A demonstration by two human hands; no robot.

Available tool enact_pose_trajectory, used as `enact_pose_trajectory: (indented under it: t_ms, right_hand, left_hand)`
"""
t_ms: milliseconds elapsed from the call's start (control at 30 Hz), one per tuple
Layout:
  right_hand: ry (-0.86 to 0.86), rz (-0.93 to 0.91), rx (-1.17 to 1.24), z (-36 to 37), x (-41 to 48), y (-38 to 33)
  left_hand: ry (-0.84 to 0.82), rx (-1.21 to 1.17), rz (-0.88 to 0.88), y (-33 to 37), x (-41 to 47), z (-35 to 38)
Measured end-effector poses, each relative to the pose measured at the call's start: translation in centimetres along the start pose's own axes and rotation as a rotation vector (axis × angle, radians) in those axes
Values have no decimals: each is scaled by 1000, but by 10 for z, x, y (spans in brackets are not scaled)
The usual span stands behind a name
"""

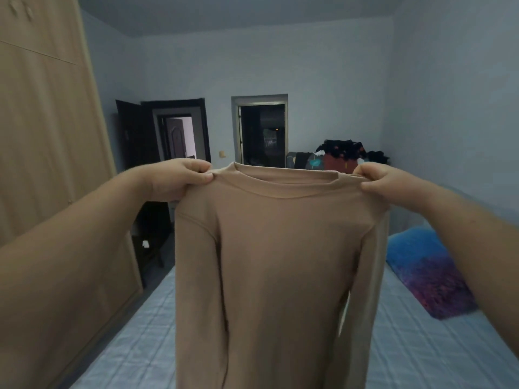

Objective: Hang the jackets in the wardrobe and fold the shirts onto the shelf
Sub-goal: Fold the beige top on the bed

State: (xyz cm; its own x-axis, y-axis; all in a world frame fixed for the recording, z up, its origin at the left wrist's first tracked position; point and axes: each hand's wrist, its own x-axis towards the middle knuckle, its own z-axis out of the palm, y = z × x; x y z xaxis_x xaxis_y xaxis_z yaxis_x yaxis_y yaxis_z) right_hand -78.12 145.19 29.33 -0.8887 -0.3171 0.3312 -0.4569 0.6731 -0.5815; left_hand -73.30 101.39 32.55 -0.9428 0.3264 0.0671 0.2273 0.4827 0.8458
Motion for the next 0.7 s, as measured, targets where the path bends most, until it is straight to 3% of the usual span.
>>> enact_pose_trajectory:
  t_ms: [167, 433, 533, 600, 700]
  right_hand:
    - [253, -48, -56, 8, 2, 2]
    - [379, -50, 112, 31, 7, 14]
    - [367, -9, 75, 29, 0, 24]
    - [295, 53, 80, 26, -8, 34]
    - [233, 193, 274, 22, -24, 41]
  left_hand:
    - [138, 115, -49, 2, 5, 10]
    - [590, 410, -35, -6, 8, 60]
    - [538, 485, -109, -10, 2, 71]
    - [437, 377, -111, -14, -6, 78]
    - [378, 257, -32, -17, -21, 89]
